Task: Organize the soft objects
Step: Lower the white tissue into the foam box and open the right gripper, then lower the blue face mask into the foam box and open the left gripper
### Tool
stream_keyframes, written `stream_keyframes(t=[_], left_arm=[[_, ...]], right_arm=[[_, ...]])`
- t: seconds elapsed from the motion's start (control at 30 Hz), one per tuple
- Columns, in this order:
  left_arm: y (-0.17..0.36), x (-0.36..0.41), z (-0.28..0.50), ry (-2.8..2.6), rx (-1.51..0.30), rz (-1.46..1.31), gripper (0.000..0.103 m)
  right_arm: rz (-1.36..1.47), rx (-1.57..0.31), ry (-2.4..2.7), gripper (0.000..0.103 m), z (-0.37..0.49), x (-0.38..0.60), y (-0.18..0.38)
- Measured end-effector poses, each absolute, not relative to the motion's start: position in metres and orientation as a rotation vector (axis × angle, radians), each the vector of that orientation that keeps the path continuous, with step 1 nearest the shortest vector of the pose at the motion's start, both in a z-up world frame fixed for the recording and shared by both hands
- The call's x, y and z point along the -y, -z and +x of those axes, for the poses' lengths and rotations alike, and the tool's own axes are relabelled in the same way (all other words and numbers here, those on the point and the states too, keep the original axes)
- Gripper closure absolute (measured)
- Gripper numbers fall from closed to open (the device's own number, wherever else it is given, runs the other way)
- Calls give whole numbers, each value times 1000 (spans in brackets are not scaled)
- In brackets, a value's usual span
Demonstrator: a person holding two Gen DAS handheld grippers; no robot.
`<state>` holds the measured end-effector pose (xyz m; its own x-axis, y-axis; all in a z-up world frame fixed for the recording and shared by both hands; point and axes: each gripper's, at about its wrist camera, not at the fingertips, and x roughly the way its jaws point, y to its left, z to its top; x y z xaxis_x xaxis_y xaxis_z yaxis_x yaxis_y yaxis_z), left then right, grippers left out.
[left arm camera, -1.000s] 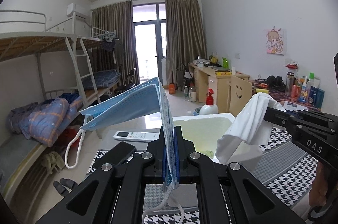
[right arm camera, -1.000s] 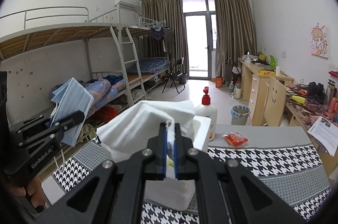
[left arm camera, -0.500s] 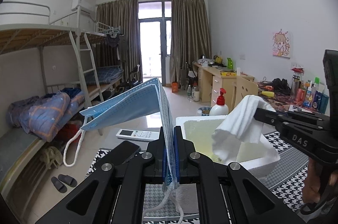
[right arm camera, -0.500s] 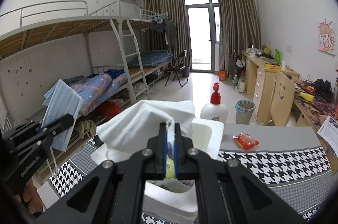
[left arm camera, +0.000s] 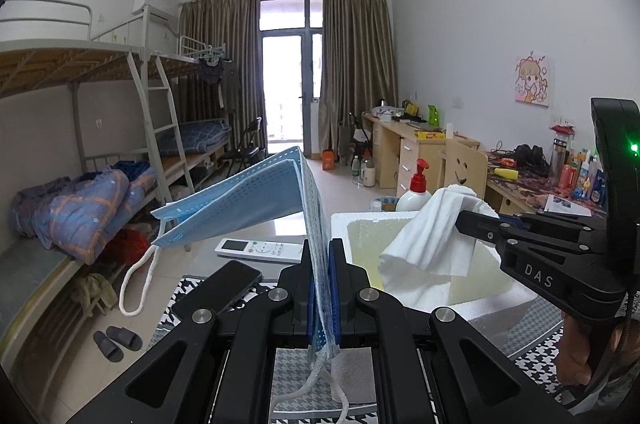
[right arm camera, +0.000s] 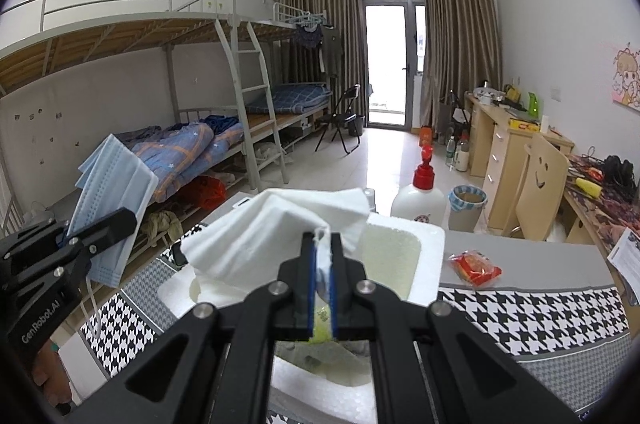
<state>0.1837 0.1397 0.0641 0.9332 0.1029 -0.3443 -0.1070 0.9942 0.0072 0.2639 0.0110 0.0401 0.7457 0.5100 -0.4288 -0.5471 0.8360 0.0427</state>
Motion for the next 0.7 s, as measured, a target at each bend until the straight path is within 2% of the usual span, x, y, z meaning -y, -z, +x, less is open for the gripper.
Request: stream_keyframes(t=[0.07, 0.1, 0.13, 0.2, 0.23, 0.7], left_arm=[[-65, -141, 183, -110, -349, -12, 97], [-66, -142, 183, -112, -348, -12, 97], [-67, -141, 183, -114, -346, -14, 97], [-67, -143, 183, -119, -344, -20, 97], [-67, -142, 183, -121, -345, -21, 97], [-68, -127, 190, -87, -355, -6, 97]], right_arm=[[-85, -443, -583, 85, 264, -10, -41], [-89, -437, -581, 67, 262, -10, -42], [-93, -428, -577, 42, 260, -10, -42], [-101, -391, -564, 18, 255, -10, -44], [-102, -372, -562, 14, 252, -9, -45], [-77, -350, -555, 14, 240, 12, -49]])
